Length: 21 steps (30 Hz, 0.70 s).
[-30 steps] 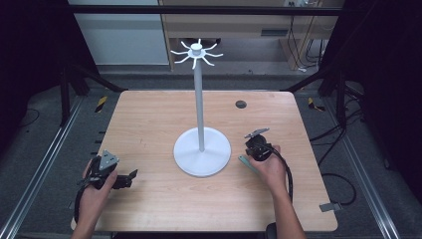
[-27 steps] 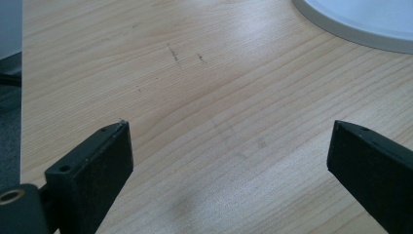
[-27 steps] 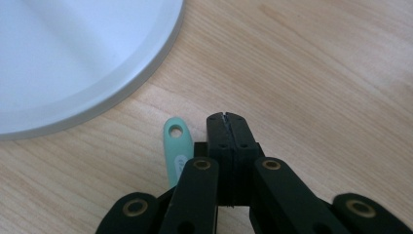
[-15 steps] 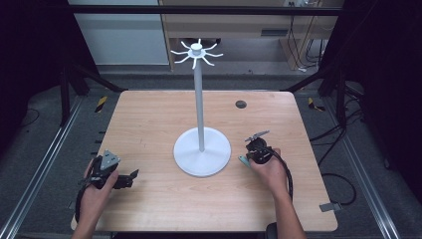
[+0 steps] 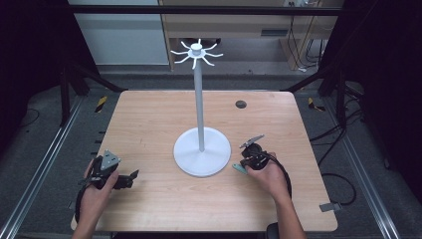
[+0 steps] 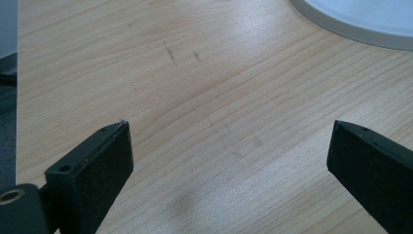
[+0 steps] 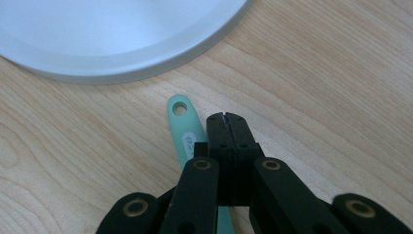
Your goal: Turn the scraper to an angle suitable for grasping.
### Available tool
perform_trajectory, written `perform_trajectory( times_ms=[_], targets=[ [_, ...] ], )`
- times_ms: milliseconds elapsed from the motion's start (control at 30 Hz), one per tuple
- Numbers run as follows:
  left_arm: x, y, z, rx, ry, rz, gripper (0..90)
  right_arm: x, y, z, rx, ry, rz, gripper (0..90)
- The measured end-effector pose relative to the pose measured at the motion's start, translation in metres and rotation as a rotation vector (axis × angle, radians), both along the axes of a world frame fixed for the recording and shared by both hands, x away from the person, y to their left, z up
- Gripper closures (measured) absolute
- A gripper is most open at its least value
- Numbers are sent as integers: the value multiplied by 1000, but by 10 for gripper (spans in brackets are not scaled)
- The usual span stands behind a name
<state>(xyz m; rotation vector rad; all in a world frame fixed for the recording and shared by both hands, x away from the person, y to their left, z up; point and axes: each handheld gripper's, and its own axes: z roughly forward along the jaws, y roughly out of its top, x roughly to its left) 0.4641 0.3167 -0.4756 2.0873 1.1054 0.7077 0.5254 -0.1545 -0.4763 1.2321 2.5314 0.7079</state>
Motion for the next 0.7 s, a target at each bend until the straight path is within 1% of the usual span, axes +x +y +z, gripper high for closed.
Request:
perform_trajectory(
  times_ms=[67, 100, 133, 167, 200, 267, 300, 333, 367, 400, 467, 500, 533, 633, 700],
  targets=[
    [0, 0, 0, 0, 0, 1, 27, -2, 0, 4, 2, -25, 0, 900],
    [0, 0, 0, 0, 0, 1, 27, -2, 0, 4, 2, -25, 0, 900],
    [0, 0, 0, 4, 0, 3, 26, -3, 1, 10, -6, -46, 10, 900],
    [0, 0, 0, 5, 0, 3, 27, -4, 2, 13, 8, -49, 10, 900],
    [0, 0, 0, 5, 0, 3, 27, -5, 4, 15, 9, -50, 21, 900],
    [0, 0, 0, 6, 4, 2, 27, -6, 6, 18, -11, -53, 44, 895],
    [0, 0, -1, 6, 2, 1, 26, -7, 8, 20, -17, -51, 50, 890],
    [0, -1, -1, 5, 2, 1, 27, -7, 9, 21, -34, -49, 62, 885],
    [0, -1, -1, 5, 2, 1, 27, -7, 9, 21, -34, -49, 62, 885],
    [0, -1, -1, 4, 3, 0, 27, -7, 10, 22, -57, -41, 75, 866],
    [0, -1, -1, 5, 4, -1, 27, -7, 11, 21, -68, -23, 79, 837],
    [0, -1, -1, 4, 4, 0, 27, -6, 11, 21, -84, -16, 84, 818],
    [0, 0, -1, 3, 5, 0, 26, -6, 12, 21, -91, -7, 83, 791],
    [0, 0, -1, 2, 6, 1, 27, -5, 14, 23, -105, 11, 98, 712],
    [-1, 0, -1, 2, 4, 2, 27, -4, 16, 25, -104, 21, 113, 669]
  ],
)
